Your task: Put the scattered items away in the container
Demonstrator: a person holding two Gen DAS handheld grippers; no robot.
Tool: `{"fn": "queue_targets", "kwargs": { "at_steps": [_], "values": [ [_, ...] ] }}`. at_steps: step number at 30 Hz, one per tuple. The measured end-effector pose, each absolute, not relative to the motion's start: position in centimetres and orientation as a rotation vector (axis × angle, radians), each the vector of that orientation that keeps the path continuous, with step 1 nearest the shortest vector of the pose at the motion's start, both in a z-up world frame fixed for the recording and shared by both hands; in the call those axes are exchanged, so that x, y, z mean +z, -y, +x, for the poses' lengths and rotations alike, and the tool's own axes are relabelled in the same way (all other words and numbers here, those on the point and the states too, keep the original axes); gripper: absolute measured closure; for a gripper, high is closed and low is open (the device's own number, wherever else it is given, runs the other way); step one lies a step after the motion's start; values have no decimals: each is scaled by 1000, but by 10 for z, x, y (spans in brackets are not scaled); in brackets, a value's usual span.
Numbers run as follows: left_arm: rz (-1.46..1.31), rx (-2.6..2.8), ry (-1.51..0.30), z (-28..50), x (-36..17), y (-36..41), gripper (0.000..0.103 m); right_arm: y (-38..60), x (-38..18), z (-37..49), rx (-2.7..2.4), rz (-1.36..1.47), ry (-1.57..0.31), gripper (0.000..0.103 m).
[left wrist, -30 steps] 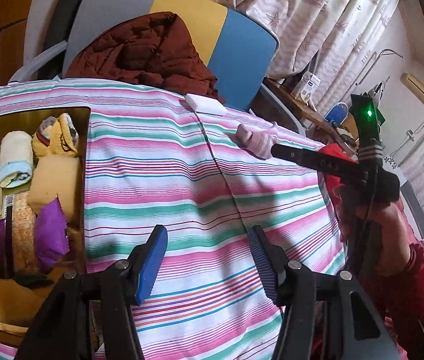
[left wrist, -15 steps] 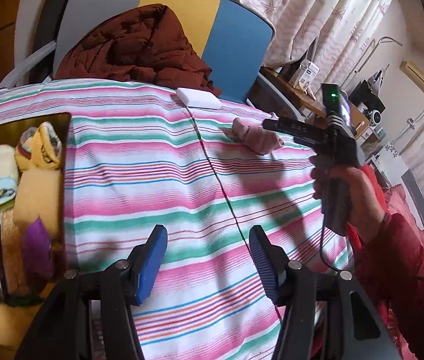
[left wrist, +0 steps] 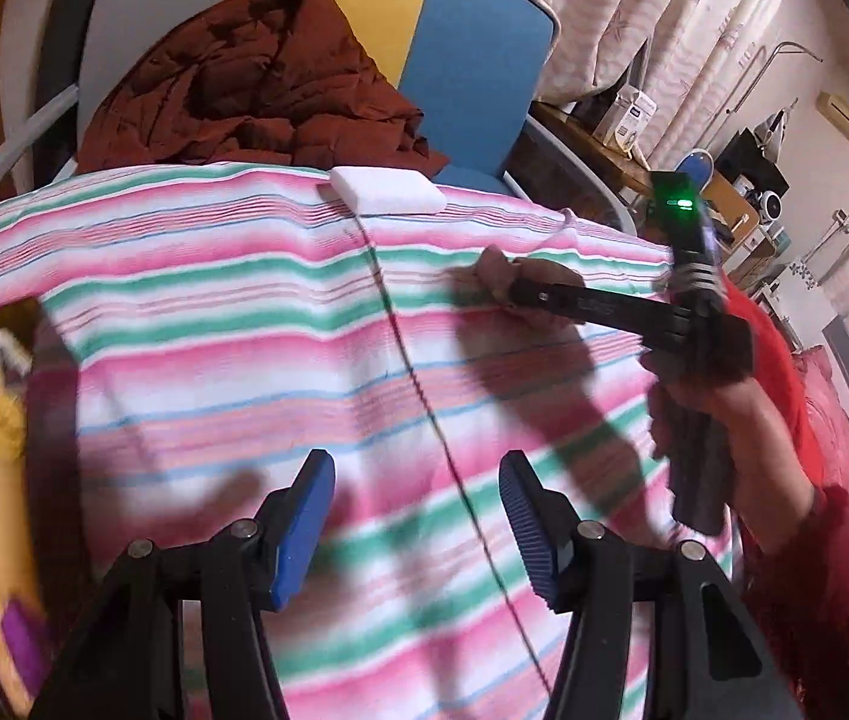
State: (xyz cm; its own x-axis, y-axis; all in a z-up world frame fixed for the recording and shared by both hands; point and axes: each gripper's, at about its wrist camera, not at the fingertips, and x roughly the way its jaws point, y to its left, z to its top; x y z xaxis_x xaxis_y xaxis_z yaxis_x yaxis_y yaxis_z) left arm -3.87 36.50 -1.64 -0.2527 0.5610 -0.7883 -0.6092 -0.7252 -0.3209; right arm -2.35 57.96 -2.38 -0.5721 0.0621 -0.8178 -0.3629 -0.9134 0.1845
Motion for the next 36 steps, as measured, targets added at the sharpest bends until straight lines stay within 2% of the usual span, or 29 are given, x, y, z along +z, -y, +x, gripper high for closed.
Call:
{"fn": "queue_targets", "kwargs": {
  "at_steps": [4, 11, 22, 29, 32, 36],
  "values": [
    [-1256, 2041, -91, -63, -18, -390, 41, -593, -14, -15, 2504, -1268, -614, 55],
    [-1244, 2062, -78, -115, -20, -429, 40, -613, -15, -4, 2368, -1285, -618, 55],
    [-1237, 2091, -144, -195, -29, -480, 40, -629, -28, -2, 2325, -1327, -781, 55],
    [-1068, 2075, -313, -226, -20, -522, 39, -636, -29, 0, 2317, -1323, -860, 54],
    [-1081, 2043, -434, -236, -29, -543, 39, -636, -30, 0, 2317, -1325, -866, 53],
    [-1107, 1931, -501, -239, -44, -563, 39, -637, -30, 0, 2315, -1328, -881, 51]
  ]
}}
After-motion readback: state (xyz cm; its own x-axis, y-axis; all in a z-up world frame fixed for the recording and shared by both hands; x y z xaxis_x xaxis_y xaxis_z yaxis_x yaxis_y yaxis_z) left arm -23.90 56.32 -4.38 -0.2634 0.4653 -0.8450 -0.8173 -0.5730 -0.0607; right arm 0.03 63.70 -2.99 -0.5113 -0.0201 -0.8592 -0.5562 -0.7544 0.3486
